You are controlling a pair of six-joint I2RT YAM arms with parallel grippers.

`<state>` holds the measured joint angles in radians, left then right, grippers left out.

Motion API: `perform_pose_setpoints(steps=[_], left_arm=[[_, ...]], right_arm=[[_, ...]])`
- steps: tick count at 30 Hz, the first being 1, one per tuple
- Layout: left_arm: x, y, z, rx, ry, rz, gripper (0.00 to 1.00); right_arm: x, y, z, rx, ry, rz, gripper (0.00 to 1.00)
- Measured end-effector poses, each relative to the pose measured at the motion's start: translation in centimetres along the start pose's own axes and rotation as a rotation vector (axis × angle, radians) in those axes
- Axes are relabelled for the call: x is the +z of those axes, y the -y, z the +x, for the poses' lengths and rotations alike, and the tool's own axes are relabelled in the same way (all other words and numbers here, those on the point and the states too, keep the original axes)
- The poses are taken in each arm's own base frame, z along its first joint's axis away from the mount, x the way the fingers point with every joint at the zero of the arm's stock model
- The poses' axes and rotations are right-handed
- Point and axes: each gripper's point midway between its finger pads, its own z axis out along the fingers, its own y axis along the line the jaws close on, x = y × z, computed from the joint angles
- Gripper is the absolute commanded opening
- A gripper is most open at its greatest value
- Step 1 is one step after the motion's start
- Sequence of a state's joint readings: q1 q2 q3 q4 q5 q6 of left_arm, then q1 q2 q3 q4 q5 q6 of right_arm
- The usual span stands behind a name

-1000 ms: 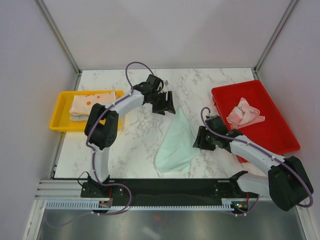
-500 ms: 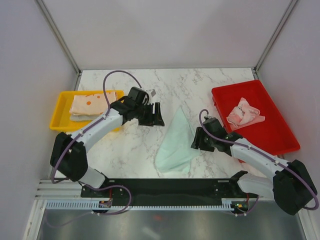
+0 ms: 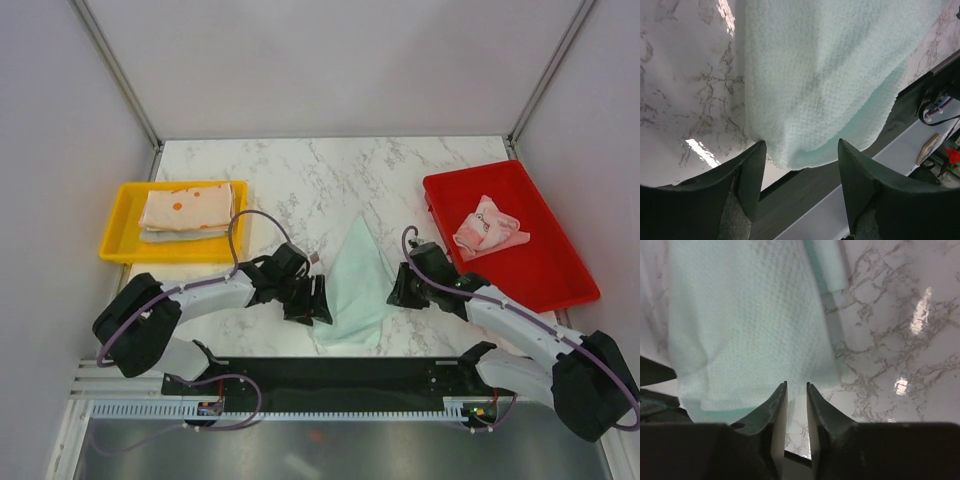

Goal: Fold and stack the towels
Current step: Flatten out the crumpled towel

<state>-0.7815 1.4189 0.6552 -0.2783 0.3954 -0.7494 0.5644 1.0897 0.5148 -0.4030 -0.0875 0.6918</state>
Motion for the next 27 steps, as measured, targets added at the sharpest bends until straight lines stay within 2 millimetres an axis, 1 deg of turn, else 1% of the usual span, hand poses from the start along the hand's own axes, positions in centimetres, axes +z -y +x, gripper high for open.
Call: perform_pose_setpoints(steps=[1, 2, 3, 5, 7, 8, 9, 10, 11, 12, 13, 16, 19, 21, 22, 23, 24, 25, 26, 27], left_arm=[[0.2, 0.0, -0.2, -0.004, 0.003, 0.002, 0.63], [0.4, 0.1, -0.3, -0.005, 0.003, 0.001, 0.57], [0.7, 0.1, -0.6, -0.007, 0.005, -0.004, 0.41], [1.2, 0.0, -1.3, -0.012, 0.010, -0.025, 0.27], [2.1, 0.1, -2.6, -0.014, 0.015, -0.054, 0.19], [2.6, 0.1, -3.3, -0.014, 0.017, -0.069, 0.15], [3.0, 0.2, -4.0, -0.012, 0.021, -0.084, 0.09], [3.4, 0.2, -4.8, -0.012, 0.025, -0.095, 0.05], [3.7, 0.3, -5.6, -0.010, 0.034, -0.103, 0.02], [4.0, 0.1, -6.6, -0.008, 0.045, -0.115, 0.02], [4.2, 0.0, -7.4, -0.012, 0.047, -0.125, 0.02], [4.4, -0.4, -10.9, -0.022, 0.072, -0.143, 0.02], [3.8, -1.9, -16.0, -0.027, 0.135, -0.178, 0.02], [2.5, -3.2, -19.9, -0.035, 0.203, -0.194, 0.04], [1.4, -3.6, -21.6, -0.039, 0.234, -0.196, 0.12], [0.3, -4.0, -23.2, -0.036, 0.271, -0.197, 0.47], [-0.8, -4.3, -24.8, -0.027, 0.307, -0.205, 0.64], [-1.7, -4.2, -25.9, -0.017, 0.336, -0.206, 0.67], [-2.6, -4.0, -26.9, -0.005, 0.366, -0.201, 0.66], [-3.3, -3.6, -27.3, 0.007, 0.384, -0.194, 0.66]], right_arm=[[-0.3, -0.5, -0.1, -0.002, 0.012, -0.027, 0.23], [-0.6, -1.1, -0.1, -0.003, 0.021, -0.054, 0.21], [-0.9, -1.7, -0.1, -0.009, 0.029, -0.082, 0.20], [-1.0, -2.7, 0.5, -0.020, 0.028, -0.126, 0.17], [-1.0, -3.2, 1.2, -0.029, 0.016, -0.146, 0.18], [-1.1, -3.4, 1.5, -0.036, 0.011, -0.151, 0.26], [-1.1, -3.5, 1.6, -0.038, 0.012, -0.152, 0.30], [-1.1, -3.5, 1.4, -0.038, 0.022, -0.142, 0.34], [-1.1, -3.2, 1.3, -0.039, 0.030, -0.127, 0.38], [-1.1, -3.0, 0.9, -0.038, 0.043, -0.105, 0.43], [-1.1, -2.7, 0.6, -0.036, 0.056, -0.082, 0.44], [-1.2, -2.8, -0.9, -0.036, 0.094, -0.042, 0.49], [-0.8, -2.5, -1.7, -0.041, 0.109, 0.001, 0.53], [-0.5, -2.0, -1.8, -0.048, 0.109, 0.026, 0.56], [-0.5, -1.8, -1.7, -0.052, 0.109, 0.037, 0.57], [-0.4, -1.6, -1.8, -0.054, 0.109, 0.045, 0.57], [-0.4, -1.4, -1.9, -0.055, 0.110, 0.049, 0.58], [-0.4, -1.4, -2.0, -0.055, 0.112, 0.050, 0.58], [-0.3, -1.3, -2.2, -0.056, 0.118, 0.049, 0.58], [-0.3, -1.5, -2.5, -0.053, 0.129, 0.042, 0.58]])
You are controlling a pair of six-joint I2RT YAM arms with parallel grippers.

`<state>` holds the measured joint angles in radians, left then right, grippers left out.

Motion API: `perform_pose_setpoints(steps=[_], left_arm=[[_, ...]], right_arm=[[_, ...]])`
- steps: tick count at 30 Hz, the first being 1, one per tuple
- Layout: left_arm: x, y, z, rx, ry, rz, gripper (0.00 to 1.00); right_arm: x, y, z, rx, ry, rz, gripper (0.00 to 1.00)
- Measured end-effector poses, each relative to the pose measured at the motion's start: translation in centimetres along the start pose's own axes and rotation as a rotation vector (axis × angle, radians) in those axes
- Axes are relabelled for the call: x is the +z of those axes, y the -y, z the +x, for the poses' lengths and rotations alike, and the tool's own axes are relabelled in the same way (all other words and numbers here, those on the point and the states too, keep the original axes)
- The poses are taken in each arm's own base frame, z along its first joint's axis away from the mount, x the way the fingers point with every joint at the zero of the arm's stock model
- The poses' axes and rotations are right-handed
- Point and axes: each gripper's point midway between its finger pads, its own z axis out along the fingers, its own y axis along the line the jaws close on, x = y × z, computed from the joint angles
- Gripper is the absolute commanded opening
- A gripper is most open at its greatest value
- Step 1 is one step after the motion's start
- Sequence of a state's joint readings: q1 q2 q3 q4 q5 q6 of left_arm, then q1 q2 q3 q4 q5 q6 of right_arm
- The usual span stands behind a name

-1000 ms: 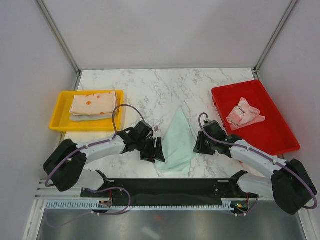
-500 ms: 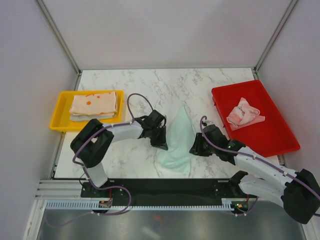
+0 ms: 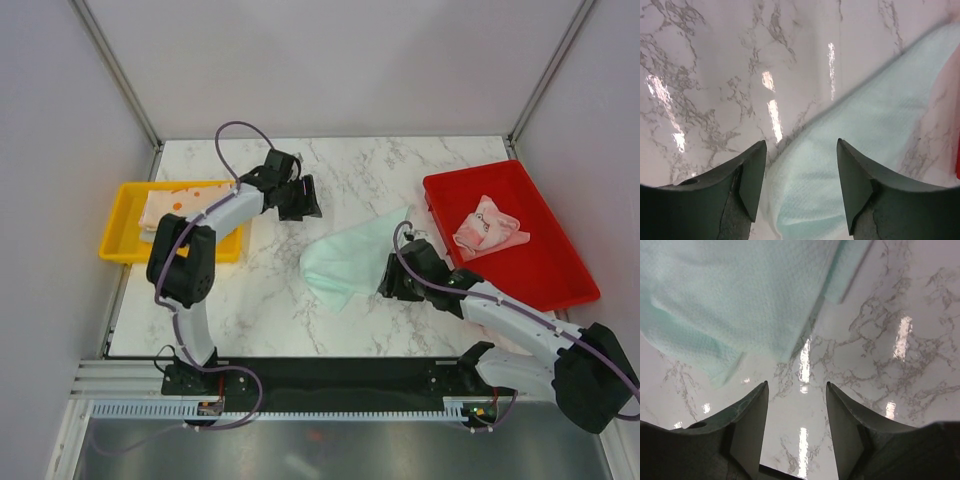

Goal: Fold and stack the towels
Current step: Flatten out the crumpled towel

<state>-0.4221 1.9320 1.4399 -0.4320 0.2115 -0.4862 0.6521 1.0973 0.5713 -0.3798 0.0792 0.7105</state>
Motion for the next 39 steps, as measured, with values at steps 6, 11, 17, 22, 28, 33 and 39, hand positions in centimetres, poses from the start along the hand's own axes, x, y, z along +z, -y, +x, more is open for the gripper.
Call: perform_pose_setpoints(steps=[6, 11, 17, 22, 28, 33, 39], left_arm=[[-5.9, 2.1, 4.6, 0.060, 0.018, 0.042, 0.63], [-9.2, 4.2, 13.0, 0.121, -0.011, 0.085, 0.63], [-8.8, 2.0, 20.2, 0.024, -0.032, 0.076, 0.59], [-6.9, -0.2, 23.4, -0.073, -0.044, 0.011, 0.59], [-4.9, 3.0, 23.2, -0.124, 0.007, 0.050, 0.61], [-3.8, 5.0, 22.9, -0.167, 0.042, 0.085, 0.61], [-3.2, 5.4, 22.3, -0.235, 0.071, 0.082, 0.56]], right_arm=[[1.6, -2.3, -0.7, 0.043, 0.052, -0.118, 0.53], [3.0, -1.6, 0.8, 0.048, 0.059, -0.142, 0.53], [2.6, -1.2, 1.1, 0.063, 0.111, -0.175, 0.53], [2.0, -1.3, 0.7, 0.075, 0.153, -0.203, 0.53], [2.3, -0.7, 1.3, 0.078, 0.144, -0.191, 0.54], [2.0, -0.8, 1.1, 0.079, 0.153, -0.200, 0.54], [2.0, -0.8, 1.1, 0.080, 0.159, -0.204, 0.56]])
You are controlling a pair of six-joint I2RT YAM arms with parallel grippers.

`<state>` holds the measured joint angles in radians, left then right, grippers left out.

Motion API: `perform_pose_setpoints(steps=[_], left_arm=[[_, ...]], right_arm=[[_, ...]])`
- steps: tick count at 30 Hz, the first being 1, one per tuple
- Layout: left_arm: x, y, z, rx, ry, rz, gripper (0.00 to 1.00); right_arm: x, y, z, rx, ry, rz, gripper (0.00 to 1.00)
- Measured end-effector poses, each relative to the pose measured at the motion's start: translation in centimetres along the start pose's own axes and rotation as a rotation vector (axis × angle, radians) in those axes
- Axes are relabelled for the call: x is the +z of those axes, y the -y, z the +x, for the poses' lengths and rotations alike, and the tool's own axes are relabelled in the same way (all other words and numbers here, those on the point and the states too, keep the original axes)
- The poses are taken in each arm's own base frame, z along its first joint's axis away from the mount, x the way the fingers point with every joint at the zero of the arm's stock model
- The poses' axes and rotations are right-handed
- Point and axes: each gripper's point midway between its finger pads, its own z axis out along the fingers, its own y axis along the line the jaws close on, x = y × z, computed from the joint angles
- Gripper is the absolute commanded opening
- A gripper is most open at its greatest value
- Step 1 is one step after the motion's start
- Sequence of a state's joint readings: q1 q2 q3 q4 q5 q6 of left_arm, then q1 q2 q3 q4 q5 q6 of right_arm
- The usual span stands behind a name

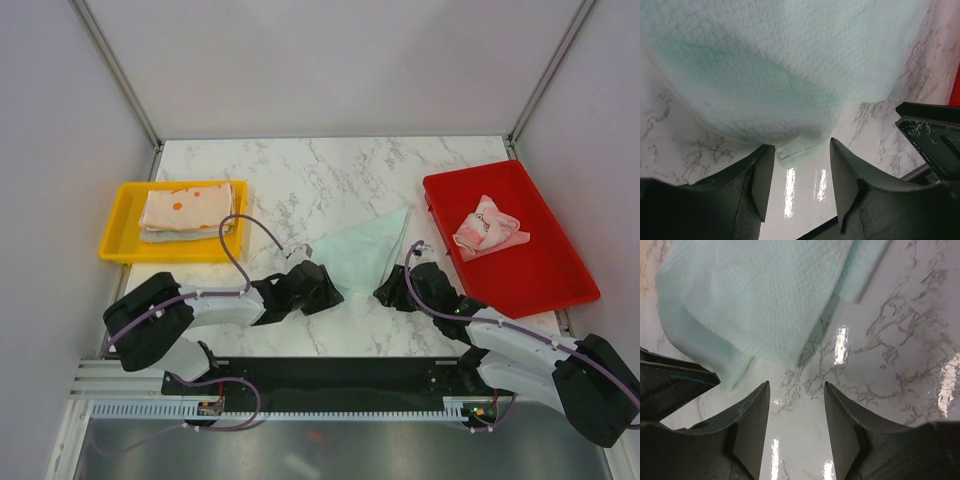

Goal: Fold and stack the towels
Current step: Flatten out the crumpled towel

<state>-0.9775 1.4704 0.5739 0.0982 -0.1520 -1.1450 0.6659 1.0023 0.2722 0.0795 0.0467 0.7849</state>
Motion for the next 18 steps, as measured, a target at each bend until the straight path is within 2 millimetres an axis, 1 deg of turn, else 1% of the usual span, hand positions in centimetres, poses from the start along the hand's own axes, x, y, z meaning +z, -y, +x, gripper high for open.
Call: perform_pose_setpoints(steps=[1, 2, 5, 6, 7, 9, 10, 16, 18], left_arm=[[0.1, 0.0, -0.1, -0.006, 0.003, -0.001, 0.52], [0.2, 0.1, -0.1, -0.014, 0.005, -0.002, 0.49], [0.6, 0.0, 0.0, -0.029, 0.005, -0.010, 0.42], [0.7, 0.1, 0.0, -0.033, 0.004, -0.012, 0.38], [0.7, 0.1, 0.0, -0.036, 0.004, -0.013, 0.31], [0.8, -0.2, 0.1, -0.043, 0.001, -0.024, 0.24], [0.8, -0.3, 0.1, -0.043, 0.001, -0.027, 0.18], [0.8, -0.6, 0.2, -0.042, -0.001, -0.041, 0.02], [0.8, -0.6, 0.2, -0.042, 0.000, -0.041, 0.02]], right_arm=[[0.0, 0.1, 0.1, 0.001, -0.001, 0.001, 0.59], [0.1, 0.3, 0.3, 0.003, -0.002, 0.002, 0.60], [0.2, 1.0, 1.0, 0.012, -0.006, 0.004, 0.60], [0.4, 0.9, 1.0, 0.017, 0.003, -0.007, 0.60], [0.5, 0.8, 1.0, 0.017, 0.010, -0.016, 0.60], [0.9, 0.5, 0.8, 0.016, 0.020, -0.029, 0.60], [1.0, 0.4, 0.7, 0.015, 0.025, -0.034, 0.60], [2.1, -0.2, 0.3, 0.009, 0.044, -0.067, 0.56], [2.5, -0.6, 0.3, 0.016, 0.046, -0.087, 0.56]])
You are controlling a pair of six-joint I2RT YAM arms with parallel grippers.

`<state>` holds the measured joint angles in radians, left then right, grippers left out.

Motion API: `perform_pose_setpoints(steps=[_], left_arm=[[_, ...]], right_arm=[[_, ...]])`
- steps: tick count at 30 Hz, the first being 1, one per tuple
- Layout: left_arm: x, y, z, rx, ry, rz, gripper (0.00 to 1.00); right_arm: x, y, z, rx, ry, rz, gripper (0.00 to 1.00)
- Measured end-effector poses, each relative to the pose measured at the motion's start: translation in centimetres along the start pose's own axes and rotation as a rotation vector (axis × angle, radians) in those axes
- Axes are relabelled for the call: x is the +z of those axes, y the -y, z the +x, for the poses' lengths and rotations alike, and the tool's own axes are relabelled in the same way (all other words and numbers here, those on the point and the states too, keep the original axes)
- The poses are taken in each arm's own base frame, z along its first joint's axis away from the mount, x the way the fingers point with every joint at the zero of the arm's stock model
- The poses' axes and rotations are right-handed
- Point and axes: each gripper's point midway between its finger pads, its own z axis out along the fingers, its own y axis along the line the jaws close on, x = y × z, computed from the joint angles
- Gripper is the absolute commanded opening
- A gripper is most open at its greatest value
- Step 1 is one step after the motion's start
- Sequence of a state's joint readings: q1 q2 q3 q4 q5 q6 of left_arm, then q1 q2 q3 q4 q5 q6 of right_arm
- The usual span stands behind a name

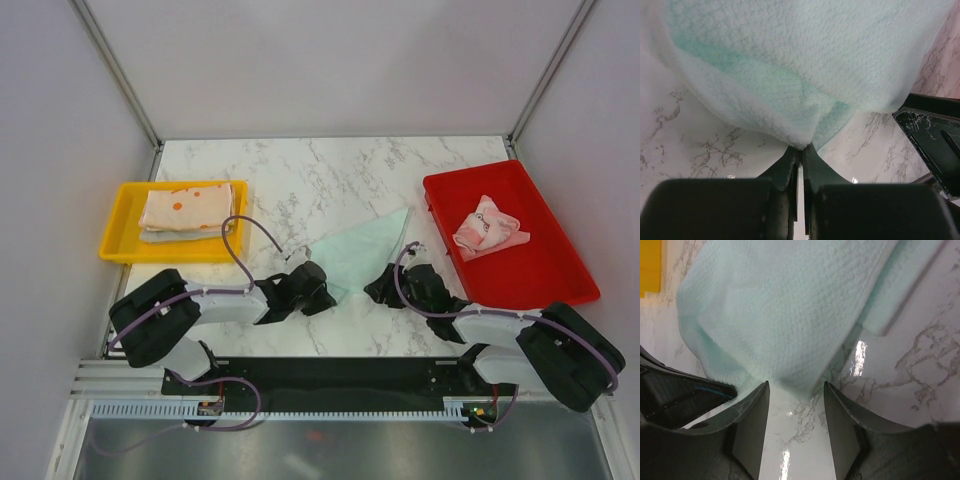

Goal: Fold and stack the towels
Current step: Flatten out the crumpled towel

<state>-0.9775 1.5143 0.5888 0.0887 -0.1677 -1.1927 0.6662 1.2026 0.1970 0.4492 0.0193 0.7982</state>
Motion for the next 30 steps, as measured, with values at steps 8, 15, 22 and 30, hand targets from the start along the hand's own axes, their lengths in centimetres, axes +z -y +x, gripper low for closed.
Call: perform_pose_setpoints(steps=[8, 15, 22, 30], left_arm=[[-0.5, -0.4, -0.2, 0.008, 0.004, -0.018, 0.02], [-2.5, 0.3, -0.8, 0.089, 0.002, -0.001, 0.02], [-11.8, 6.9, -5.6, 0.246, 0.090, 0.148, 0.02], [-26.2, 11.1, -9.2, 0.332, 0.210, 0.413, 0.02]], right_arm=[[0.7, -1.6, 1.3, 0.027, -0.035, -0.070, 0.32], [-1.6, -2.0, 0.8, 0.039, -0.048, -0.046, 0.00], [-10.6, -11.3, -11.4, 0.015, 0.242, -0.195, 0.00], [-19.3, -15.4, -16.0, -0.027, 0.319, -0.269, 0.00]])
